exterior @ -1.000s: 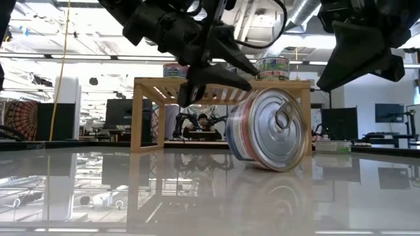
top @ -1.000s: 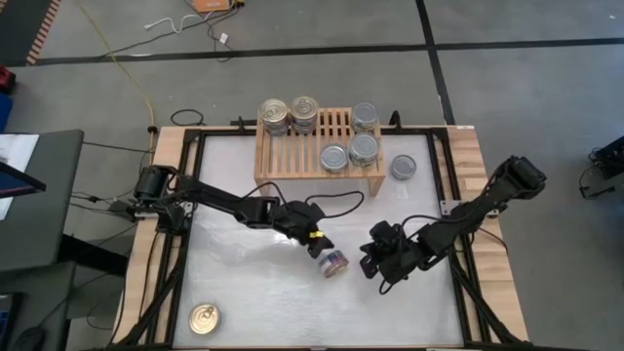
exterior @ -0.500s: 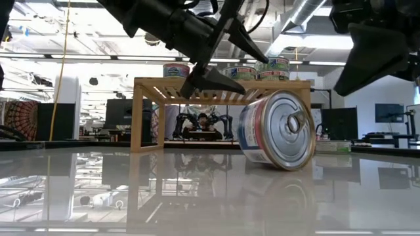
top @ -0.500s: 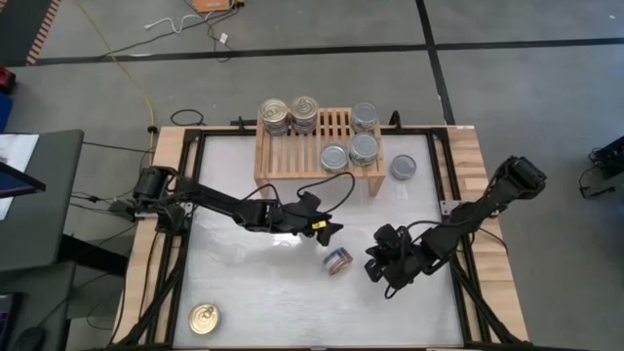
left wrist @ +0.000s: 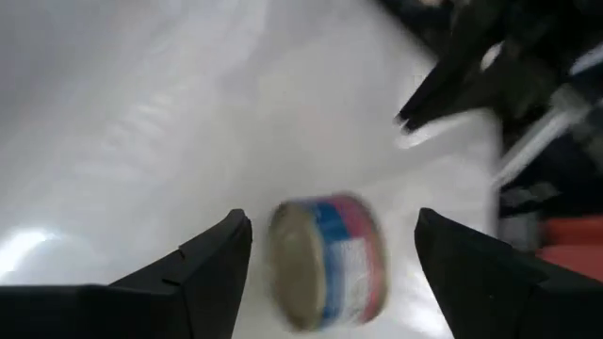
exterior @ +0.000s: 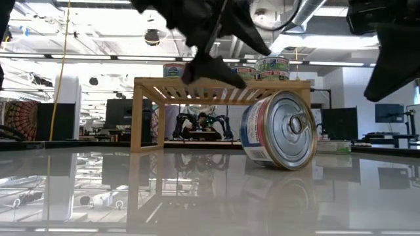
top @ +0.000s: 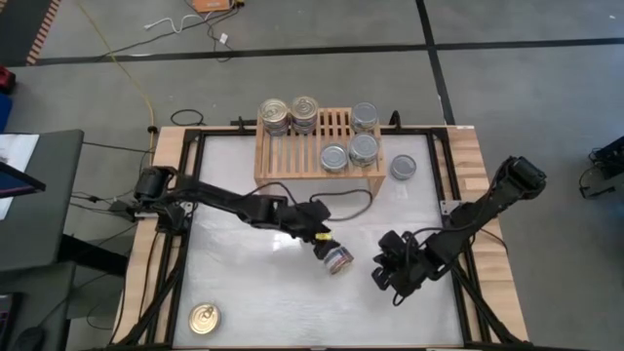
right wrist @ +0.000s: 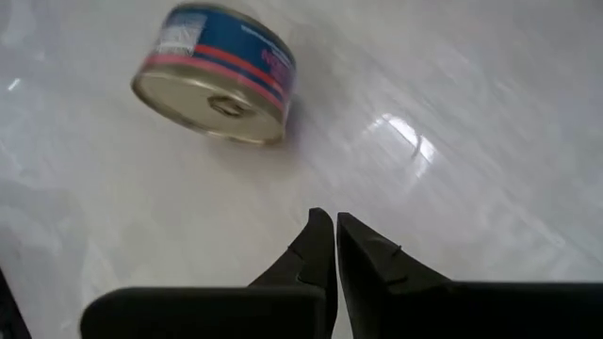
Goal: Stack canned seafood by type on shelf
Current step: Put the blue-pink tuna can on the shelf aligned with the other blue-pink tuna cans
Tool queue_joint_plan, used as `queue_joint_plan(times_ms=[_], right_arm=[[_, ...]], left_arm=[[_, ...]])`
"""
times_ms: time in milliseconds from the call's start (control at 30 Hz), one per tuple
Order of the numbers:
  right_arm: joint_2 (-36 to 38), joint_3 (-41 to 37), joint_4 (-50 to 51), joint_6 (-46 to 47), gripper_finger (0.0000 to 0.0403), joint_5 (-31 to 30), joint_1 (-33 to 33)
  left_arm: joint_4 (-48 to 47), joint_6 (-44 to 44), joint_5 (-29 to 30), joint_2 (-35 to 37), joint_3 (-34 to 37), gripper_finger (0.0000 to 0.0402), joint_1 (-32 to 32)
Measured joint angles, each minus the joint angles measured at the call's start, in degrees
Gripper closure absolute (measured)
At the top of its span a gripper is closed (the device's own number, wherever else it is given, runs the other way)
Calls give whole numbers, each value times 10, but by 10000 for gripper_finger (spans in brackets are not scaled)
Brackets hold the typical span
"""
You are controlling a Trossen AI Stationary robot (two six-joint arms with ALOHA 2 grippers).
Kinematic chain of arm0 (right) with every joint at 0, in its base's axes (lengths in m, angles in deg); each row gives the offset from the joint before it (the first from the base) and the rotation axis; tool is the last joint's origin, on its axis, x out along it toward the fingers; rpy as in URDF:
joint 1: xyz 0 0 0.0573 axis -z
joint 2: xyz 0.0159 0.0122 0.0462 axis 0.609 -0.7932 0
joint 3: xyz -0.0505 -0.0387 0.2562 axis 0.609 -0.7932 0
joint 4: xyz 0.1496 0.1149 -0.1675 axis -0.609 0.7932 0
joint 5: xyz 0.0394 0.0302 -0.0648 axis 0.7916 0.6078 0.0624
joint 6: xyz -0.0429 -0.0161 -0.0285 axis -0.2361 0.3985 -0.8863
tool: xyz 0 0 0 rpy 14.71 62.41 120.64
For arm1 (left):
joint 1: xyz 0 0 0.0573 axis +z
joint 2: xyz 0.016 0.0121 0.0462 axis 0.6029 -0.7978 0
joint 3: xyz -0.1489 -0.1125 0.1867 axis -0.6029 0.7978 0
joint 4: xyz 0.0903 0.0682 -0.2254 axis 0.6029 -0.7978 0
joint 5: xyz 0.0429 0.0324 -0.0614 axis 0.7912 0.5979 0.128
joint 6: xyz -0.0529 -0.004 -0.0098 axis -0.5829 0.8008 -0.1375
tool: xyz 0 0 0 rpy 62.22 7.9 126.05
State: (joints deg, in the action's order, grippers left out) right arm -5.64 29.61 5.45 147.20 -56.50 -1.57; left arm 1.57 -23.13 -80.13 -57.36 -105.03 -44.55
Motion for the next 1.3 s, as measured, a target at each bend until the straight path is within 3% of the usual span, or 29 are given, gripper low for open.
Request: queue_joint_plan(times_ms=[167, 500, 700, 1133, 1300], right_arm=[[1, 0, 21, 0, 358, 10, 1], [12, 0, 45, 0, 358, 10, -8], [14, 1, 54, 13, 358, 10, -17], [13, 1, 64, 23, 358, 9, -18], [13, 0, 66, 30, 358, 8, -18]], left_arm=[[-128, 59, 69, -26, -95, 115, -27], [-208, 43, 43, -101, -195, 115, -32], [-211, 19, 13, -126, -204, 115, -36], [-210, 22, 10, -156, -205, 115, -61], [-241, -31, 29, -169, -204, 115, -64]])
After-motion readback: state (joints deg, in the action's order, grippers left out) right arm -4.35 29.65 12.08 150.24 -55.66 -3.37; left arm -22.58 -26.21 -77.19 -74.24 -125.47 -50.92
